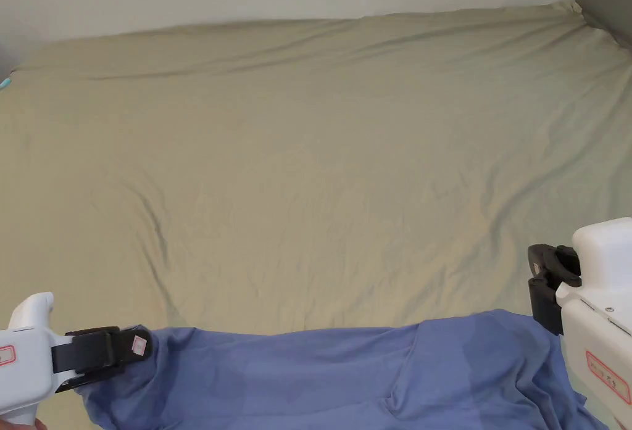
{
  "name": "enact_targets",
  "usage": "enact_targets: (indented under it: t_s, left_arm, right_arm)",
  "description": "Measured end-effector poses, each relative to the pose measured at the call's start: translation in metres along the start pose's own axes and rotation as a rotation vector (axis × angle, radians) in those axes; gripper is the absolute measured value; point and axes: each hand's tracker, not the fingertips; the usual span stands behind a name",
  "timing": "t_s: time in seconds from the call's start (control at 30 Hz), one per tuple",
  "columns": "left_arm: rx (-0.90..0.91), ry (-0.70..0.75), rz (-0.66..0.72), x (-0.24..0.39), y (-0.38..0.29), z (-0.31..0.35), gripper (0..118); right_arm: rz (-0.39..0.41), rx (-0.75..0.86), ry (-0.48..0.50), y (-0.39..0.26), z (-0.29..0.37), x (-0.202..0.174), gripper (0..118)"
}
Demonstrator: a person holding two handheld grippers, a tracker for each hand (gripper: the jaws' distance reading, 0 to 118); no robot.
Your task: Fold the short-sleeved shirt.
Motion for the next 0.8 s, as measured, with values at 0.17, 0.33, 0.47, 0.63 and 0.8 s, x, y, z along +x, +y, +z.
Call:
enact_targets:
  t_s: [0.17, 0.33, 0.47, 0.63, 0.8]
  left_arm:
    - [-0.080, -0.101, -0.089, 0.049, 0.007, -0.037, 0]
    - [-0.157, -0.178, -0.149, 0.103, 0.008, -0.091, 0]
    - [-0.225, -0.163, -0.167, 0.135, -0.003, -0.142, 0]
    - [-0.299, -0.151, -0.187, 0.147, -0.021, -0.198, 0]
    - [-0.335, -0.079, -0.185, 0.163, -0.039, -0.233, 0]
  right_arm:
    - [-0.023, -0.003, -0.008, -0.003, -0.001, 0.007, 2]
    - [-0.039, -0.006, -0.020, -0.007, -0.002, 0.019, 2]
    - [-0.066, -0.007, -0.033, -0.012, -0.003, 0.032, 2]
    - [-0.084, -0.021, -0.055, -0.019, -0.003, 0.048, 2]
    - [-0.108, -0.033, -0.068, -0.025, -0.005, 0.059, 2]
